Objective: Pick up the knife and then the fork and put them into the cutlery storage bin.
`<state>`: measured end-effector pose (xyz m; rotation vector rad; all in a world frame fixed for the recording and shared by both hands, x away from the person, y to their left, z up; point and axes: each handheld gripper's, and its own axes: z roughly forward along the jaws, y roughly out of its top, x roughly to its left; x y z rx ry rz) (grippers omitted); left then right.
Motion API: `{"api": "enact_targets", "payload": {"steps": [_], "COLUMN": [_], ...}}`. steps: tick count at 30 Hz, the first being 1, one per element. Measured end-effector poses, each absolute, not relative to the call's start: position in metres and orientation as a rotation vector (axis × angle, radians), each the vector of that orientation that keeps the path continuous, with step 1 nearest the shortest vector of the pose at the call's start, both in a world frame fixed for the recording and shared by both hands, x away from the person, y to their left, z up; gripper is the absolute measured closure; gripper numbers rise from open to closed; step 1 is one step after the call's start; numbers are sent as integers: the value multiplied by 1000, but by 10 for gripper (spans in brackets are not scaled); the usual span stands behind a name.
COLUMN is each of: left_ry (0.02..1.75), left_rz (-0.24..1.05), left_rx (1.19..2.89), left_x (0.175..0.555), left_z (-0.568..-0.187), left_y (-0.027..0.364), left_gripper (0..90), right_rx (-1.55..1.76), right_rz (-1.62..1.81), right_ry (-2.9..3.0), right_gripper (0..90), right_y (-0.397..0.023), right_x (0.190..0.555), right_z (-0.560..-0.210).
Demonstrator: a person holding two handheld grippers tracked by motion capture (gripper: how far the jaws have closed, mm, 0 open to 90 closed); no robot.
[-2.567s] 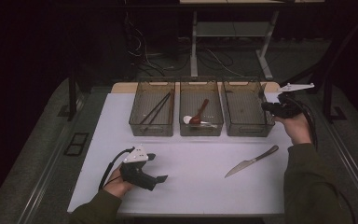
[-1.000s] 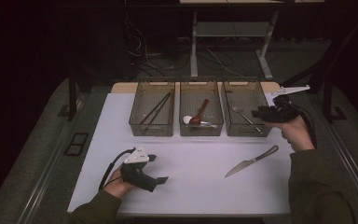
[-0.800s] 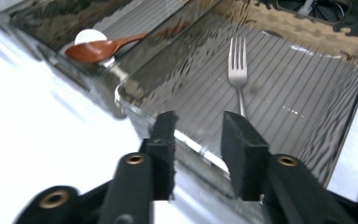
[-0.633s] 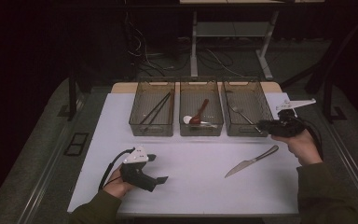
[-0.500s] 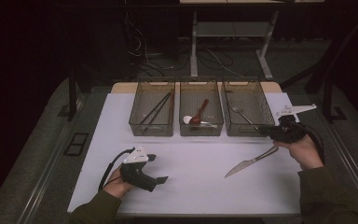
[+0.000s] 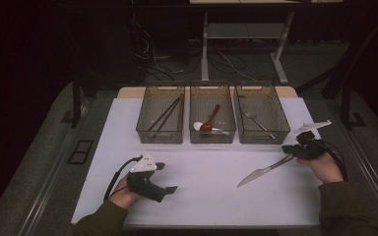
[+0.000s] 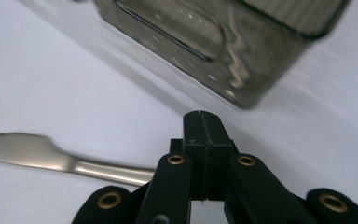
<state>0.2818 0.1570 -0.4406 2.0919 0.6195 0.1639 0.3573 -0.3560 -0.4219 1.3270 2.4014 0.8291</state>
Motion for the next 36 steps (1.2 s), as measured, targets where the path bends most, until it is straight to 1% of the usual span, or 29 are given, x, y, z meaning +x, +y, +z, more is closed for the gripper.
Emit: {"api": "enact_targets", "payload": {"steps": [11,18,36], "left_ry": [620,618,617], "left_rz": [161,163,161], "left_rx": [2092,2095,2097], "left_x": [282,282,281], "left_z": [-441,-441,-441], "left_y": [156,156,156], "left_gripper": [58,58,58], "right_rx": [1360,1357,1346], "right_rz": [738,725,686], "right_ry": [2418,2422,2495], "right_gripper": [893,894,894], "right_y": [-362,-362,-366], "right_x": [367,366,343], "right_z": [-437,-438,-434]}}
